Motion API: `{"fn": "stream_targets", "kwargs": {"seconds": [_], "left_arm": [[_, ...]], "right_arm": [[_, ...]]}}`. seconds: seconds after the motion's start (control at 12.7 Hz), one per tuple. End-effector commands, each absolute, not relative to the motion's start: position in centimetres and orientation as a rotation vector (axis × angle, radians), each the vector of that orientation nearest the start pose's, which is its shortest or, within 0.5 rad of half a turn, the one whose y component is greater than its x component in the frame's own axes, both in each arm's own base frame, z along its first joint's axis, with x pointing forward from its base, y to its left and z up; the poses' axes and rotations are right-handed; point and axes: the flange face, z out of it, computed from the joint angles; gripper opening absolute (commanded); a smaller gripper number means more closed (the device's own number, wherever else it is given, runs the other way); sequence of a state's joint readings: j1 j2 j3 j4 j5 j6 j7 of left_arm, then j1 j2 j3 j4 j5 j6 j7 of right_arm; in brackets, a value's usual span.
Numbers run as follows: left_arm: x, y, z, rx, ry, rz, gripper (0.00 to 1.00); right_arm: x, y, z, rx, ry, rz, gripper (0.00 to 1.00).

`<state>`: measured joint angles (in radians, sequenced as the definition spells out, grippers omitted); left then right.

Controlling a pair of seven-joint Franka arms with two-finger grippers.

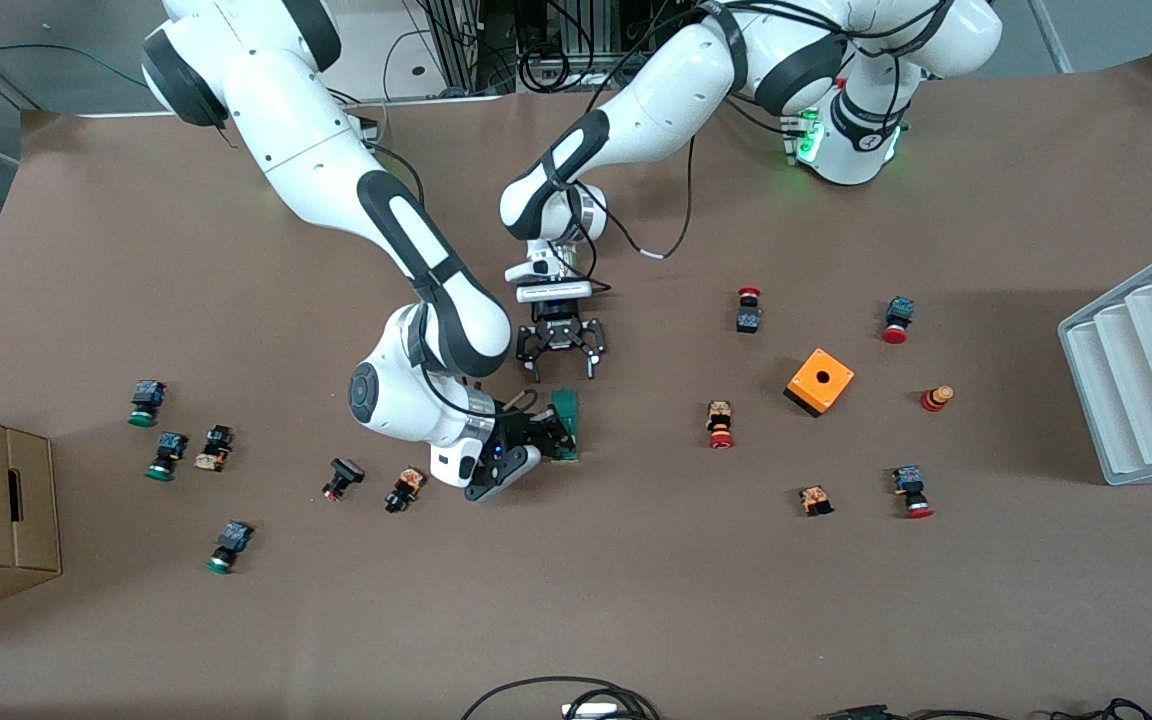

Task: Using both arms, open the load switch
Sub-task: 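Keep pushing the white lever over with the right gripper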

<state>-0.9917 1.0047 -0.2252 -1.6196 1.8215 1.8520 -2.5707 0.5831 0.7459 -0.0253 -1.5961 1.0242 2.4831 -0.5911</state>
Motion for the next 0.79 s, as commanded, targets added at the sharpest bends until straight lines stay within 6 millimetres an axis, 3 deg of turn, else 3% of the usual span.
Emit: {"fn": "stream_targets", "kwargs": {"seconds": [0.0, 0.71], "left_arm": [[30.9, -56.4, 2.2, -2.505, -0.135, -1.812, 1.0], [30.9, -56.3, 2.2, -2.505, -0.133, -1.811, 1.0]], "right_arm": [[58.3, 37.1, 21.0, -2.443, -0.444, -0.161, 0.28], [57.2, 36.2, 21.7, -2.447, -0.455, -0.153, 0.28]]}}
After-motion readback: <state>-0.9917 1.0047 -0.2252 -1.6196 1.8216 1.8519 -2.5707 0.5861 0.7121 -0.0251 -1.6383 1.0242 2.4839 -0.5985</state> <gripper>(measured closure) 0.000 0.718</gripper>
